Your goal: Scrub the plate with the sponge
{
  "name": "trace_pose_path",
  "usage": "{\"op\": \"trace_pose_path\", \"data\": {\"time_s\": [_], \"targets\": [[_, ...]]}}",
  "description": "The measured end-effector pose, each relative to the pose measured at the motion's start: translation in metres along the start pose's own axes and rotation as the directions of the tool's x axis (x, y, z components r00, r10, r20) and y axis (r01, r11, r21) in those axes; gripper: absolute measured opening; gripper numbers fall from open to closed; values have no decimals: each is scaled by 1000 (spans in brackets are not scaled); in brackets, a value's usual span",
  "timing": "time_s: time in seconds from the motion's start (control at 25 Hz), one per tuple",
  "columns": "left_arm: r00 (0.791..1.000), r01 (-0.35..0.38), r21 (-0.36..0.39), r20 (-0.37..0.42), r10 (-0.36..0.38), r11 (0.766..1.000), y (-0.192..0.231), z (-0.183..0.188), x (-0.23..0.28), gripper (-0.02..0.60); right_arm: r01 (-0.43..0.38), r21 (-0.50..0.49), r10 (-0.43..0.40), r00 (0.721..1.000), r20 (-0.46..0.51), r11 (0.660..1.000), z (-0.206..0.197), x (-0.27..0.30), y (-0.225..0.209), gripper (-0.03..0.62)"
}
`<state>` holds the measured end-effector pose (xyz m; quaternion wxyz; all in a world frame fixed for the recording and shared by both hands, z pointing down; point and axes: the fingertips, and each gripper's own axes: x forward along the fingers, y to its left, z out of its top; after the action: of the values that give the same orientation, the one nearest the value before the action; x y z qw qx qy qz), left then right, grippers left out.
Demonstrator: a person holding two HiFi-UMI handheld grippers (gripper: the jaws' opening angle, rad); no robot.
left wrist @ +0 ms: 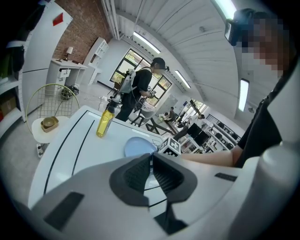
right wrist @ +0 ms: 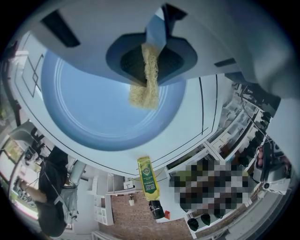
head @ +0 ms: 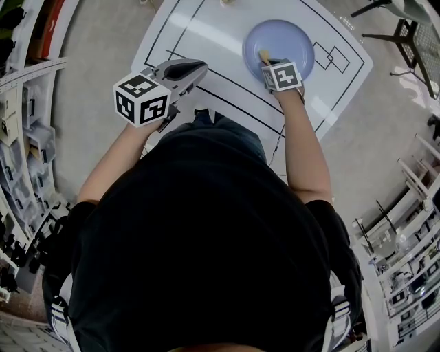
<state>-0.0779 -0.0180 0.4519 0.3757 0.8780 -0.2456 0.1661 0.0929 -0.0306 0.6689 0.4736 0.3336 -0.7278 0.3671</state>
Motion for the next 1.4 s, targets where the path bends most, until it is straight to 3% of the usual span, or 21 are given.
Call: {"op": "trace_pose_path", "data": {"time_s": [0.44, 0.8, 1.4], "targets": [[1000, 2, 31, 27, -3, 1000, -12, 9, -6, 25, -10, -14, 11, 998, 57, 1000, 5, -19, 6, 37], [998, -2, 72, 65, -3, 997, -25, 20, -24, 25, 50, -13, -47, 986, 160, 999, 15, -63, 9, 37], [993, -15, 147, 117, -3, 989, -48, 29, -57, 25, 164, -18, -140, 892, 429, 986, 40, -180, 32, 37]]}}
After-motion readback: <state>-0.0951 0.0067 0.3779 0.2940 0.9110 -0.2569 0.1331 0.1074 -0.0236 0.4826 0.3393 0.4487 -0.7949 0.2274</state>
